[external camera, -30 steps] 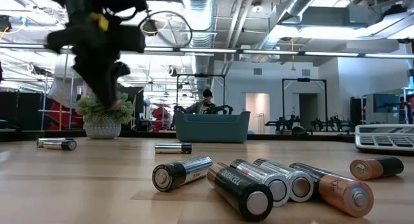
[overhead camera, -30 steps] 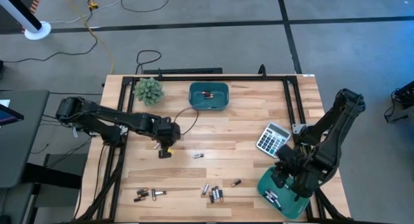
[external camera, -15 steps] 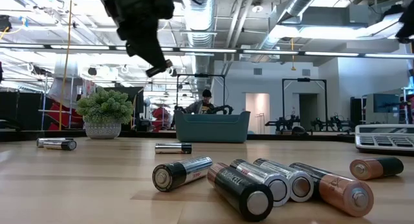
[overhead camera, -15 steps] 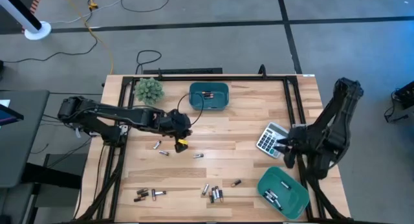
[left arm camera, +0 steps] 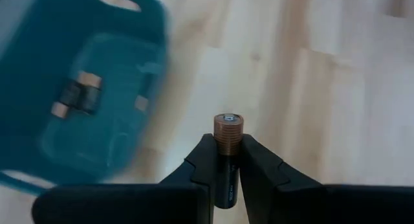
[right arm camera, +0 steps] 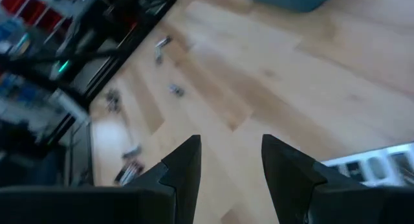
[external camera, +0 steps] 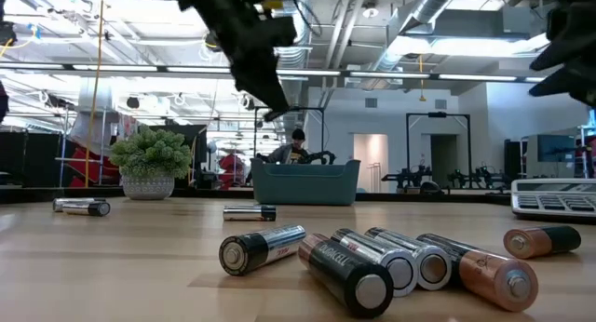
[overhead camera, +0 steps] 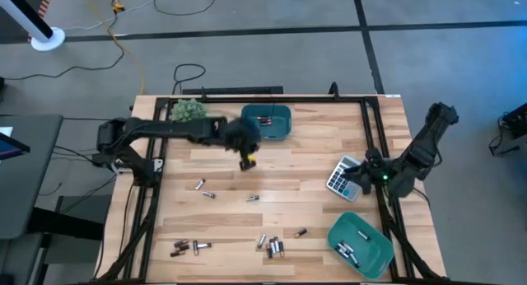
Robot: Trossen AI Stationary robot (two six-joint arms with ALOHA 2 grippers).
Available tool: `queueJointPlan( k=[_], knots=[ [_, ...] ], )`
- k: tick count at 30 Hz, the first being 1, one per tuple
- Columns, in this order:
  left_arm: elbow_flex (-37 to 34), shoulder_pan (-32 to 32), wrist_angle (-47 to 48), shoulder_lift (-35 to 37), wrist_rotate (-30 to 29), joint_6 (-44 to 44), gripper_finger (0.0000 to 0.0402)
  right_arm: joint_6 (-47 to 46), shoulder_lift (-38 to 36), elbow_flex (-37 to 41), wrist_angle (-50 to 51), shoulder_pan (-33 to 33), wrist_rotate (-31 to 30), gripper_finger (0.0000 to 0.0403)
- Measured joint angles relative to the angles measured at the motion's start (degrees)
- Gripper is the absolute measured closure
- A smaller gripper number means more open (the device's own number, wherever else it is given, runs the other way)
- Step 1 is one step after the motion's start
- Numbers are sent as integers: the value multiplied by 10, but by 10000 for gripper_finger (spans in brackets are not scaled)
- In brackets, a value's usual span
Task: Sort batteries
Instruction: Put the black battery into the blue bin
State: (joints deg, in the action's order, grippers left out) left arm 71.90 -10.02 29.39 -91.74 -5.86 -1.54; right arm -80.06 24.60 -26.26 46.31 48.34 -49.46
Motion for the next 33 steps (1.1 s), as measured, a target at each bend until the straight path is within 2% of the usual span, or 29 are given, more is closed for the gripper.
queueJointPlan(
  k=[6, 11, 17, 19, 26, 33],
  knots=[
    [58, -111, 0, -64, 87, 90, 365, 109, -7, 2, -71, -108, 55, 227],
    [118, -163, 3, -136, 146, 151, 365, 154, 6, 2, -83, -224, 119, 227],
    [207, -183, 53, -231, 153, 219, 365, 216, 34, 3, -126, -355, 246, 227],
    [239, -188, 79, -262, 151, 230, 365, 235, 47, 3, -143, -390, 270, 227],
    [322, -193, 156, -343, 143, 288, 365, 288, 86, 3, -201, -469, 301, 227],
    [330, -193, 156, -358, 122, 302, 357, 292, 96, 3, -232, -502, 316, 227]
  ],
)
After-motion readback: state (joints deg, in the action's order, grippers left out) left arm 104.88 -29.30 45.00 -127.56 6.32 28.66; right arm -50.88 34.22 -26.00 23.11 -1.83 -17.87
